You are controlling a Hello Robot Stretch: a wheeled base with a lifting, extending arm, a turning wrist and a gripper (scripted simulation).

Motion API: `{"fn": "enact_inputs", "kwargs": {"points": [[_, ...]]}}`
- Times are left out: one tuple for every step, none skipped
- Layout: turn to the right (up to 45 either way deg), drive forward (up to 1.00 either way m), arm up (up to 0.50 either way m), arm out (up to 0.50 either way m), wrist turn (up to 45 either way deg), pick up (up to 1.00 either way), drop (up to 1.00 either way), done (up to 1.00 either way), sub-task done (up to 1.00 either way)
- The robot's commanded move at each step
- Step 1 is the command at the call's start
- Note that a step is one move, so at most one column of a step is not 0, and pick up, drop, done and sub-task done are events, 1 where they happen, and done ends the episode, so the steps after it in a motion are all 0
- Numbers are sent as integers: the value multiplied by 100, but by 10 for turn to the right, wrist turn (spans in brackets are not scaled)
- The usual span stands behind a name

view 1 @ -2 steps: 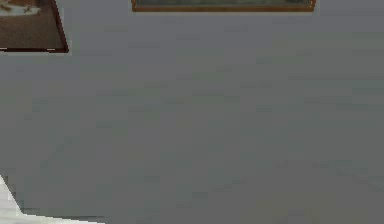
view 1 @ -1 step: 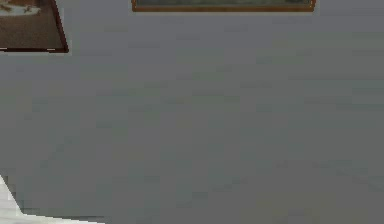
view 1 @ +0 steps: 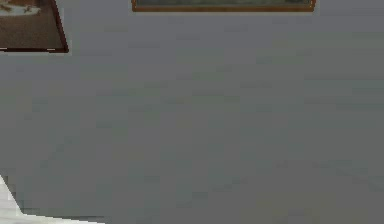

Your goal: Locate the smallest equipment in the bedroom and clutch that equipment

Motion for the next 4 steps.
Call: {"fn": "enact_inputs", "kwargs": {"points": [[0, 0, 0, 0, 450, 0, 0, 0, 0], [0, 0, 0, 0, 90, 0, 0, 0, 0], [0, 0, -30, 0, 0, 0, 0, 0, 0], [0, 0, 0, 0, 0, 100, 0, 0, 0]]}}
